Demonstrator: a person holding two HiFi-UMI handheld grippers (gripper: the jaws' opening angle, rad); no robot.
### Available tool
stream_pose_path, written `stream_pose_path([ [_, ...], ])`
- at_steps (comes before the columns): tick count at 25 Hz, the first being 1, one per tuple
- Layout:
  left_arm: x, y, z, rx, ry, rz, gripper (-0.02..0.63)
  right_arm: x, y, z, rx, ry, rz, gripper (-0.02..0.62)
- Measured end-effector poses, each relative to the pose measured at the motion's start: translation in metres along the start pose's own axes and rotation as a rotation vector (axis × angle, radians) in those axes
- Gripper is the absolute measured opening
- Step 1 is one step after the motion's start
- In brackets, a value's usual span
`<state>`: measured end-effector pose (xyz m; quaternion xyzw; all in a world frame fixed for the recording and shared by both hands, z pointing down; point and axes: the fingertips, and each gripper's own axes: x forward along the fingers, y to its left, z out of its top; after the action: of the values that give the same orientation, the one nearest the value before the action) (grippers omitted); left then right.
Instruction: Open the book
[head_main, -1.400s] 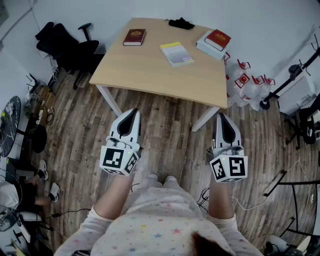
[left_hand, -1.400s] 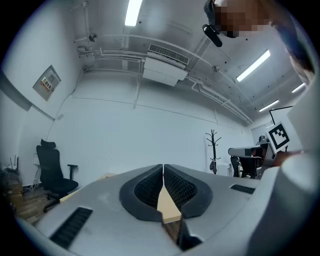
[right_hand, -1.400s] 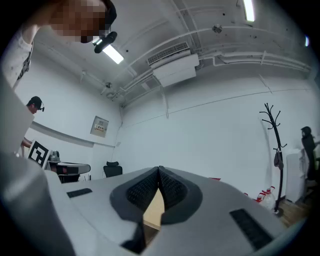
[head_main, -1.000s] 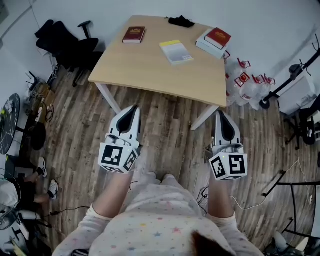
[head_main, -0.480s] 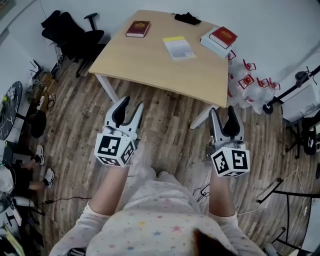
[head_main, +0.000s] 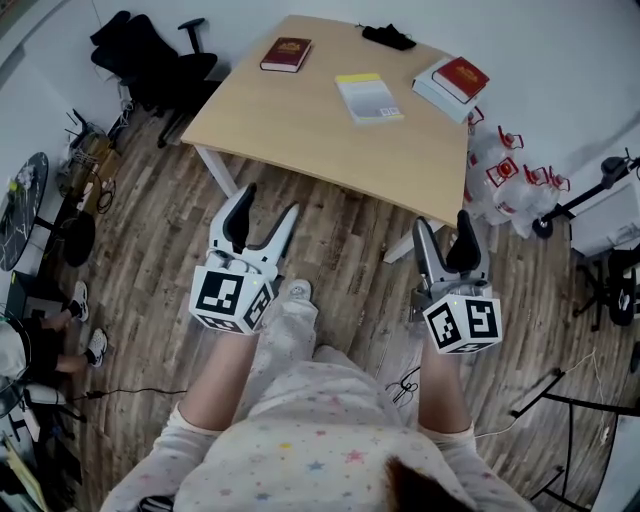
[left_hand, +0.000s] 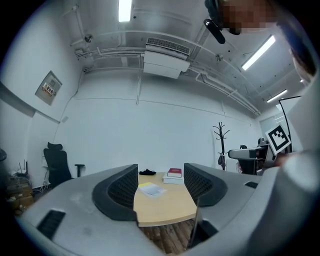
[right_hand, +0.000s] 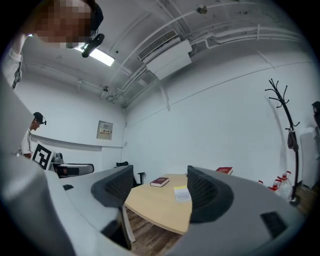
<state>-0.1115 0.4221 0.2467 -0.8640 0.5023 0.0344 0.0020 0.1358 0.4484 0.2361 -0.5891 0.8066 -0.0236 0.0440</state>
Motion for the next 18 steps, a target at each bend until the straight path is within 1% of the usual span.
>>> stream_pose_path([
  [5,0.037,0.03,-0.005,-0.01,-0.006,-0.012,0.262,0.046,-0.005,-0.004,-0.002,0.006,-0.015,0.327],
  [13,0.116,0.109,0.002,-0.01,-0.014,-0.033,0.262,0.145,-0.013,0.006,-0.035,-0.007,-0.061,0.321],
  [18,0.155,0.141,0.003,-0.001,-0.023,-0.082,0.262,0.194,-0.01,0.005,-0.048,-0.007,-0.089,0.316],
])
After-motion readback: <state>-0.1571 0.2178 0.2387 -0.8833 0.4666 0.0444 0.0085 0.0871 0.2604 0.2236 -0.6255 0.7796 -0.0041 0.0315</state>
